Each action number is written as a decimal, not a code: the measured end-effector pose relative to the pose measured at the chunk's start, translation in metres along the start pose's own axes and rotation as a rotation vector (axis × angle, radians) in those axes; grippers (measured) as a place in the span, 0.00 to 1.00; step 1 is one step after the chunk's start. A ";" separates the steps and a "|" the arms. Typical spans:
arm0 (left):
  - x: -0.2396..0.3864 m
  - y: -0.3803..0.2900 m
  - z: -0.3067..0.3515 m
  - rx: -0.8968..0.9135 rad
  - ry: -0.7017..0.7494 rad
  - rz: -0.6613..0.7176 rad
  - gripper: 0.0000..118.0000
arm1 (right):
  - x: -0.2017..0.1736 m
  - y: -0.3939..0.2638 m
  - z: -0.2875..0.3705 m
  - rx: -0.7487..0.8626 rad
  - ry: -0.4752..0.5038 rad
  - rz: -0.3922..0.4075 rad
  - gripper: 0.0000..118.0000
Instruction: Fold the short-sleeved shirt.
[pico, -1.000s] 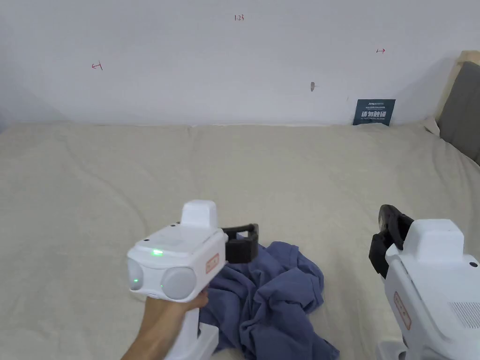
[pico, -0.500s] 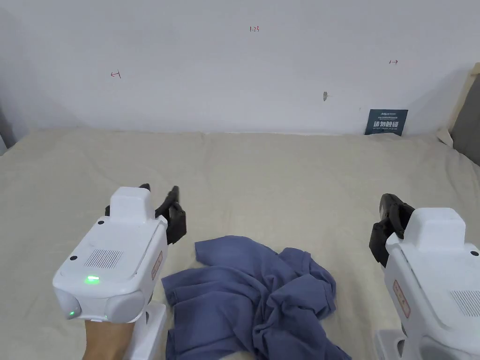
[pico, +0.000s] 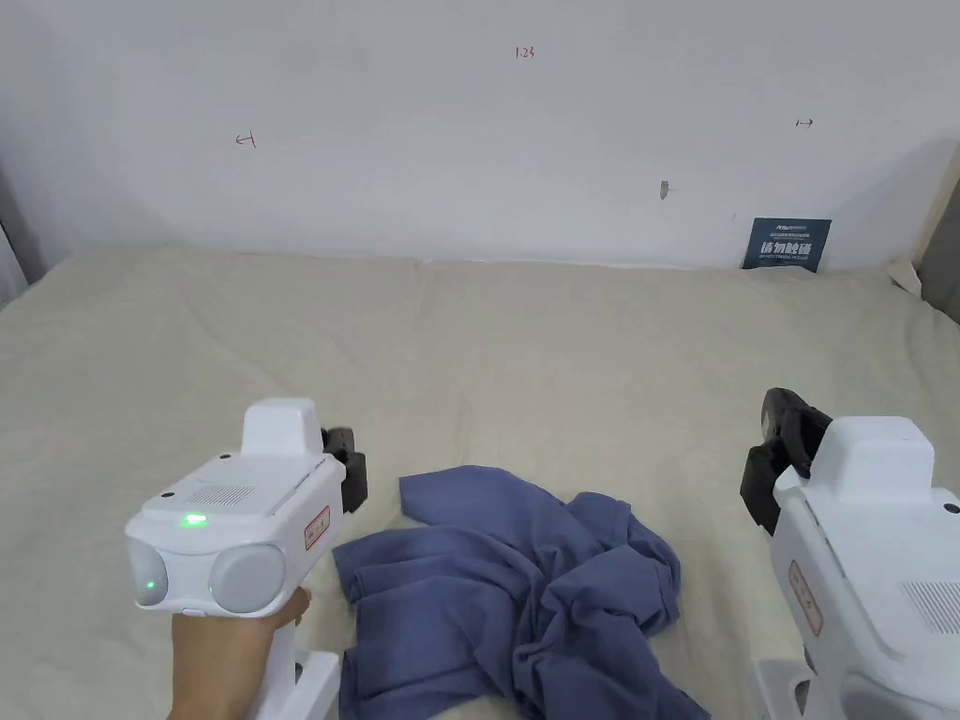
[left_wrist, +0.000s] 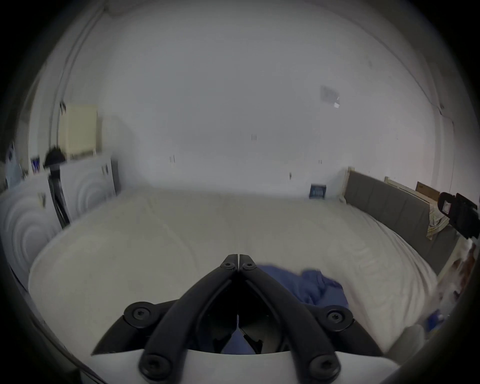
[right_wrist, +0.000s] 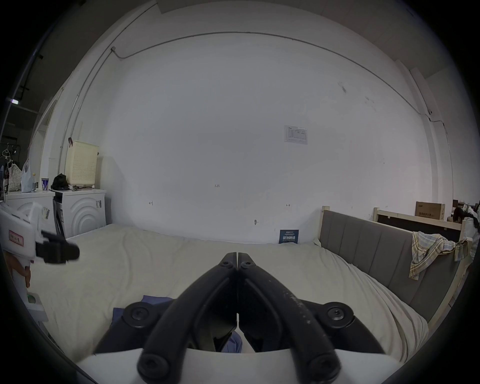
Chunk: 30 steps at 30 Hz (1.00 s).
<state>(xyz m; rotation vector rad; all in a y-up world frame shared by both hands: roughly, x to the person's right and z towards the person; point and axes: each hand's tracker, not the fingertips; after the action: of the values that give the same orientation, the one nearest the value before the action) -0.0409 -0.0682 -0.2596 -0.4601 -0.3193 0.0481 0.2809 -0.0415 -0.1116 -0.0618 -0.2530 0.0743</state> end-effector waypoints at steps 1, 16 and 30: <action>-0.004 -0.008 -0.007 -0.046 -0.019 0.037 0.00 | 0.000 -0.003 -0.001 -0.004 0.001 -0.001 0.01; -0.018 -0.138 -0.082 -0.582 0.061 0.184 0.92 | 0.010 -0.033 -0.012 -0.085 0.002 -0.005 0.01; 0.020 -0.170 -0.096 -0.585 0.078 -0.054 0.04 | 0.021 -0.059 -0.035 -0.182 -0.018 -0.013 0.01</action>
<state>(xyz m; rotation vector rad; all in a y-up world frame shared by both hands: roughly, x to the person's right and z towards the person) 0.0034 -0.2596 -0.2600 -1.0305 -0.2661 -0.1195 0.3139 -0.1008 -0.1364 -0.2401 -0.2781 0.0392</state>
